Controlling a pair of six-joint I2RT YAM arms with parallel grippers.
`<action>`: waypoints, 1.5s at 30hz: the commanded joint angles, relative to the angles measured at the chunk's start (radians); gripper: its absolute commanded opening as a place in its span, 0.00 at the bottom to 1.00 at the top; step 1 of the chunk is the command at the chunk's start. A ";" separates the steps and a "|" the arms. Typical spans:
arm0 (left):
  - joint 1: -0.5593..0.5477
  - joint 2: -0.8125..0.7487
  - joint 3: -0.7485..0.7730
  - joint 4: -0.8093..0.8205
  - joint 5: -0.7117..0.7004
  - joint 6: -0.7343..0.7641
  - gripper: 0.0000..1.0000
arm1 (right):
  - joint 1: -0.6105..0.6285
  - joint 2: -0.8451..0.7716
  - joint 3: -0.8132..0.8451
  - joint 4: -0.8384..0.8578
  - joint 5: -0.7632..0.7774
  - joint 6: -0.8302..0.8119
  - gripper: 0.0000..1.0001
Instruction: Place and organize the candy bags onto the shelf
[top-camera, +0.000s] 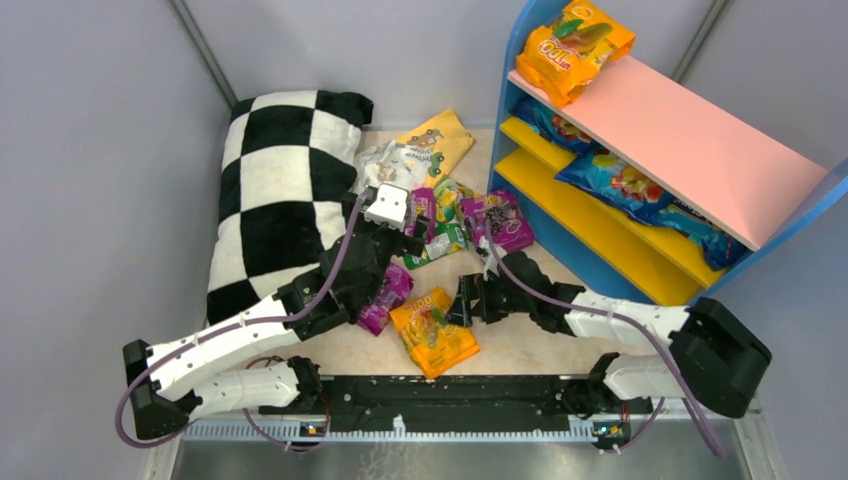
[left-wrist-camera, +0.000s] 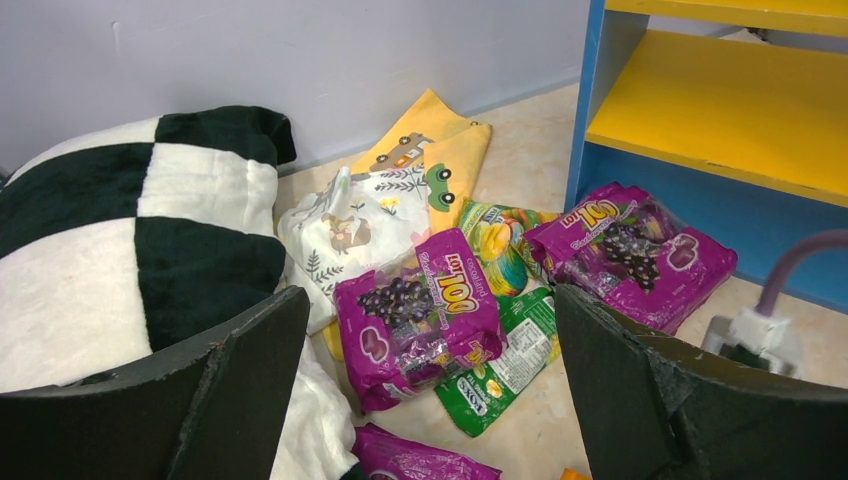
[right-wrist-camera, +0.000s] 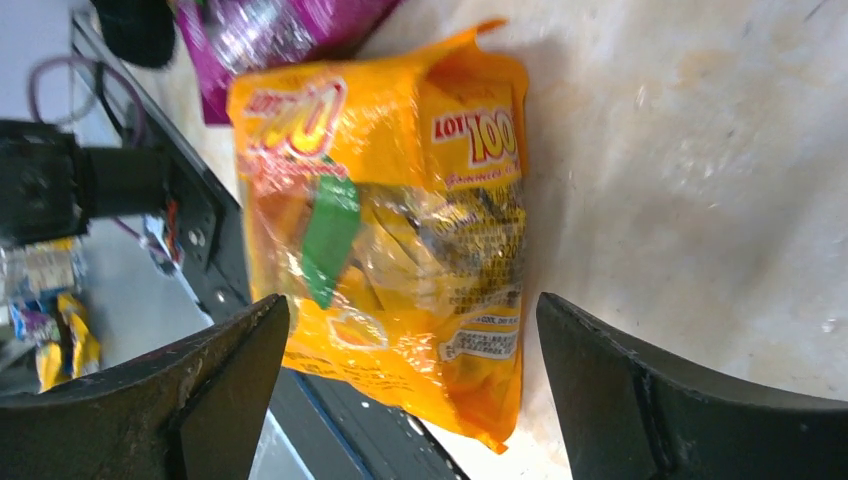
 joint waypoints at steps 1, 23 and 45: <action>0.001 0.011 0.037 0.016 -0.013 -0.005 0.98 | -0.001 0.098 0.043 0.050 -0.156 -0.094 0.89; 0.002 0.020 0.040 0.011 -0.011 -0.005 0.98 | 0.001 0.035 -0.022 0.153 -0.068 0.000 0.15; 0.002 0.006 0.037 0.016 -0.018 -0.004 0.98 | 0.001 -0.416 0.374 -0.434 0.134 -0.399 0.00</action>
